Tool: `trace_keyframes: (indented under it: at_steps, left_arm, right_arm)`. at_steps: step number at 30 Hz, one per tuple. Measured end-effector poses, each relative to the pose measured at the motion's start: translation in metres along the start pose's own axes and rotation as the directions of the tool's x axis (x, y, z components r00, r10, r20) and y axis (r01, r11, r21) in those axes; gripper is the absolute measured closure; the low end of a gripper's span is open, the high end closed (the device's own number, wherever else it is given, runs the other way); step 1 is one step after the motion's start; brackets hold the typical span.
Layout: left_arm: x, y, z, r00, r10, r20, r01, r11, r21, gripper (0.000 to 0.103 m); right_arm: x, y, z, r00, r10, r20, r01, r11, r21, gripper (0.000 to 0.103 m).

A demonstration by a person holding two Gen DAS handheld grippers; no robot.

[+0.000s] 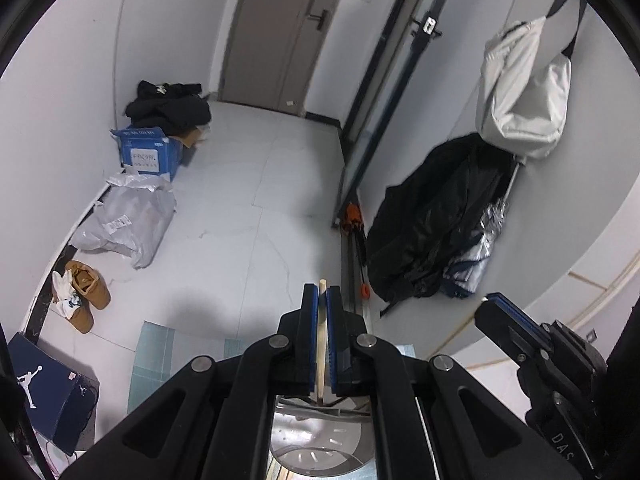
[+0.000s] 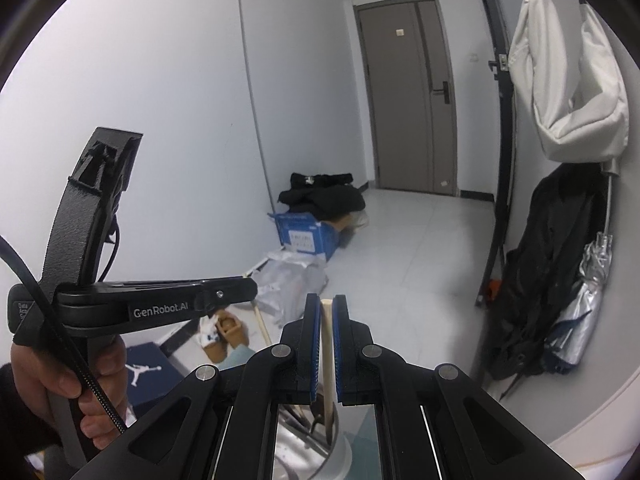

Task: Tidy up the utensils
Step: 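Lower both held chopsticks into the holder opening with both tools, then open both tools to release the chopsticks into the holder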

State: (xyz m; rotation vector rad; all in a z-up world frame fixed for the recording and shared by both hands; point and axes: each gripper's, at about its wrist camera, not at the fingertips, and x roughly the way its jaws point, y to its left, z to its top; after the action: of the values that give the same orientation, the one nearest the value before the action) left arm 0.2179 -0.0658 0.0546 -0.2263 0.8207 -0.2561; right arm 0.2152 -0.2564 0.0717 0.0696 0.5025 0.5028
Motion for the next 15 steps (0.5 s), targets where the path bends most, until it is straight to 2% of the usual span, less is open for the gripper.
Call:
trace_keyframes:
  at_steps: [8, 9, 13, 15]
  left_arm:
    - [0.018, -0.001, -0.002, 0.996, -0.025, -0.081, 0.027, 0.999, 0.035, 0.101]
    - [0.019, 0.001, -0.002, 0.996, -0.023, -0.089, 0.025, 0.999, 0.026, 0.1]
    - [0.013, 0.007, -0.002, 0.996, -0.018, -0.086, 0.017, 1.0, -0.008, 0.075]
    - [0.007, 0.009, -0.003, 0.998, -0.004, -0.064, 0.003, 1.0, -0.014, 0.069]
  right_arm:
    - [0.02, -0.009, -0.016, 0.998, 0.019, -0.065, -0.016, 0.999, 0.045, 0.098]
    - [0.022, -0.01, -0.019, 0.997, 0.021, -0.071, -0.017, 0.999, 0.052, 0.095]
    - [0.025, -0.015, -0.026, 0.996, 0.025, -0.089, -0.017, 0.996, 0.083, 0.094]
    - [0.022, -0.018, -0.029, 0.996, 0.015, -0.093, -0.006, 0.995, 0.096, 0.091]
